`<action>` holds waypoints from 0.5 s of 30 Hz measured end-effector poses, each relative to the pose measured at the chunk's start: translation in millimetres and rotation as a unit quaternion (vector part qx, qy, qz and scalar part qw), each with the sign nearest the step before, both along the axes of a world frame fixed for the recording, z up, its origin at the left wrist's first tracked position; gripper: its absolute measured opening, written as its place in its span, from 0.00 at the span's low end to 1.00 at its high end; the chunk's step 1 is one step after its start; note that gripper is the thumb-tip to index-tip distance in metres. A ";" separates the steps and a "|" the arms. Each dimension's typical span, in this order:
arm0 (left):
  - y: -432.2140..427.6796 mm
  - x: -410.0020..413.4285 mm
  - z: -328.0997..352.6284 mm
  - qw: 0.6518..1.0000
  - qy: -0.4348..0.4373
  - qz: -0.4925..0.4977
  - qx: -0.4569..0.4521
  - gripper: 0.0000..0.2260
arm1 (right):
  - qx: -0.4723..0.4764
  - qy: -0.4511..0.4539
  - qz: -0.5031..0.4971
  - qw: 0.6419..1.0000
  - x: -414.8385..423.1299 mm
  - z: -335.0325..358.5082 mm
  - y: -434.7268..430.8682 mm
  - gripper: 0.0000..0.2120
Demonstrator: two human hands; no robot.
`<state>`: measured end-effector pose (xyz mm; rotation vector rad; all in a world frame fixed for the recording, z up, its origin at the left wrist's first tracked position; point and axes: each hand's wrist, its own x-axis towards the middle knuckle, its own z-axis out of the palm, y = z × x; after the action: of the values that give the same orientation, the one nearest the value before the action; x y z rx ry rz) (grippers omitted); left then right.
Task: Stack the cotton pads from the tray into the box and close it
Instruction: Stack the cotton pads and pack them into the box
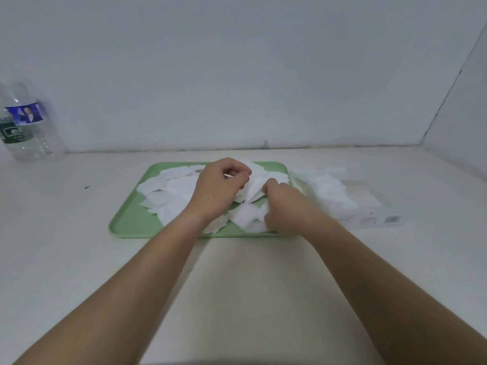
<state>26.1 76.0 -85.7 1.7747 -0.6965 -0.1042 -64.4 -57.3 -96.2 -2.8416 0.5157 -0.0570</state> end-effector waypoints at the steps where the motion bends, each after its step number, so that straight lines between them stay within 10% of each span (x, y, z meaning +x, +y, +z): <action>1: 1.5 -0.3 -1.0 1.000 -0.008 0.002 -0.002 0.06 | 0.029 -0.018 0.005 0.999 -1.1 1.5 -2.0 0.23; 9: 19.2 -0.3 -8.2 0.999 -0.011 -0.020 -0.046 0.09 | 0.285 -0.341 0.029 0.895 -8.9 10.8 -10.2 0.09; 15: 15.9 -14.6 -14.3 0.986 0.070 -0.126 -0.085 0.18 | 0.451 -0.391 0.046 0.801 -8.2 10.1 4.2 0.05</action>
<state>11.4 92.0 -100.0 1.4956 -0.8000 -0.3282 -72.6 -53.0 -86.1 -1.6744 0.1315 -0.7184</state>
